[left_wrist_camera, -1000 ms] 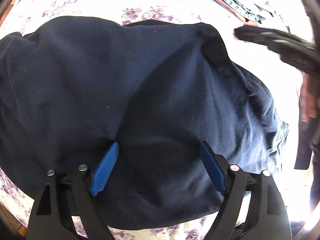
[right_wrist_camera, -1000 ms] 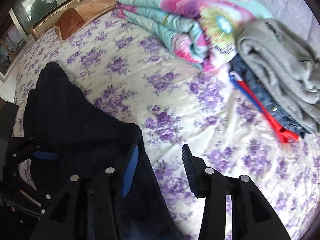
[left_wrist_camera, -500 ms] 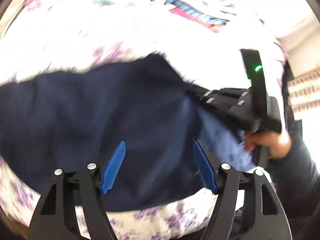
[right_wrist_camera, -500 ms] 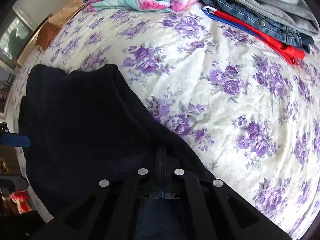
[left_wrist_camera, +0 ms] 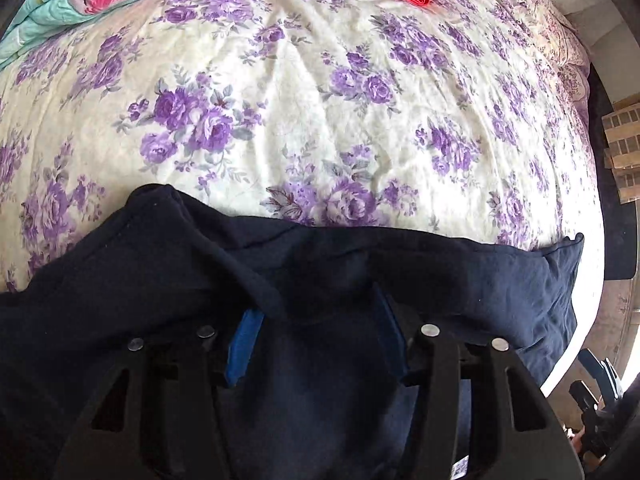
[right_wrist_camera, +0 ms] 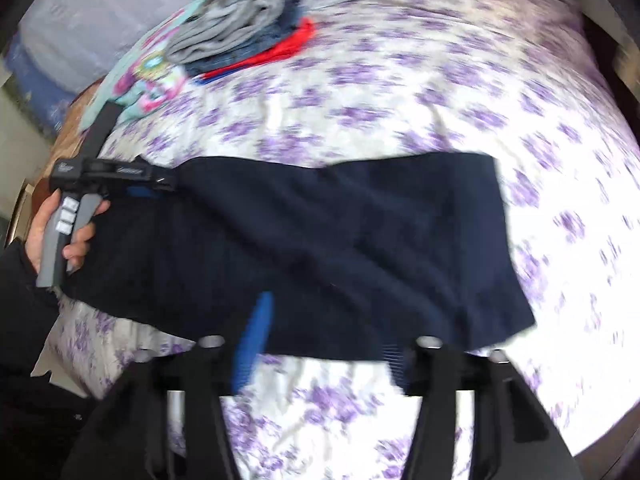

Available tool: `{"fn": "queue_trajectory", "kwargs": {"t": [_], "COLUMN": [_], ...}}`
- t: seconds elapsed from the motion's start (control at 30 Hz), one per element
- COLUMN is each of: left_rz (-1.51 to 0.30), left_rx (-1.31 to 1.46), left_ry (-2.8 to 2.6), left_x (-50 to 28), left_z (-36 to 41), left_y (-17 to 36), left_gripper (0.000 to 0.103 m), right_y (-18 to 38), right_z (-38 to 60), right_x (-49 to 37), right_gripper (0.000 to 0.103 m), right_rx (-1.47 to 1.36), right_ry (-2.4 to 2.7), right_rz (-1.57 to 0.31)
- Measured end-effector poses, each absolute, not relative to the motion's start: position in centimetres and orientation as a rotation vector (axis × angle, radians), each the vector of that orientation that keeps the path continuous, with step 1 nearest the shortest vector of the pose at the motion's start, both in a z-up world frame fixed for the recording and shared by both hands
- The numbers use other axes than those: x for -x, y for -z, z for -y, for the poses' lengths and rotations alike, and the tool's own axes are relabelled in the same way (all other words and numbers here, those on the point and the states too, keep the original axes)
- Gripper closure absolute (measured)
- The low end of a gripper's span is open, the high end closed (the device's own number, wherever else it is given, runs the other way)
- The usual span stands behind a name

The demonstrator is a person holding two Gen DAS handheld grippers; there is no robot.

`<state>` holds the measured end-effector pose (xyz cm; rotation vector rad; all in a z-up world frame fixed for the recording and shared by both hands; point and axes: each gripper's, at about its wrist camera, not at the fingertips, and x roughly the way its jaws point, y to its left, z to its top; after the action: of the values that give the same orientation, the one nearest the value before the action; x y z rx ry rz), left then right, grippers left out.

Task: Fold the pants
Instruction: 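Grasp the pants edge with the right tool and fold it toward the left tool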

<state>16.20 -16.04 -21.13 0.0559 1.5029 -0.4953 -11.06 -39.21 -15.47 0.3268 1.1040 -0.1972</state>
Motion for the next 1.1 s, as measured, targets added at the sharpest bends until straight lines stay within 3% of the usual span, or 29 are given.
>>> {"fn": "queue_trajectory", "kwargs": {"t": [0.3, 0.47, 0.63, 0.67, 0.73, 0.9, 1.1], "left_rz": [-1.478, -1.576, -1.561, -1.568, -1.573, -1.527, -1.412], "left_rx": [-0.143, -0.275, -0.241, -0.226, -0.22, -0.259, -0.157], "left_ry": [0.673, 0.729, 0.741, 0.739, 0.729, 0.72, 0.852], "left_x": [-7.7, -1.2, -0.9, -1.0, -1.0, 0.0, -1.2], "left_z": [19.3, 19.2, 18.8, 18.4, 17.8, 16.9, 23.3], "left_y": [17.6, 21.5, 21.3, 21.3, 21.1, 18.3, 14.9], "left_gripper": [0.053, 0.051, 0.048, 0.049, 0.049, 0.052, 0.053], "right_y": [20.4, 23.0, 25.1, 25.0, 24.3, 22.2, 20.4], "right_z": [43.7, 45.4, 48.2, 48.6, 49.2, 47.8, 46.2], "right_x": [17.2, 16.7, 14.6, 14.2, 13.7, 13.2, 12.9], "right_gripper": [0.033, 0.033, 0.031, 0.034, 0.082, 0.084, 0.083], "right_rx": [-0.772, -0.98, -1.154, -1.164, -1.154, -0.927, -0.774], "right_ry": [0.316, 0.261, 0.238, 0.239, 0.252, 0.3, 0.307], "right_rz": [-0.997, -0.865, -0.751, -0.746, -0.736, -0.85, -0.888]}}
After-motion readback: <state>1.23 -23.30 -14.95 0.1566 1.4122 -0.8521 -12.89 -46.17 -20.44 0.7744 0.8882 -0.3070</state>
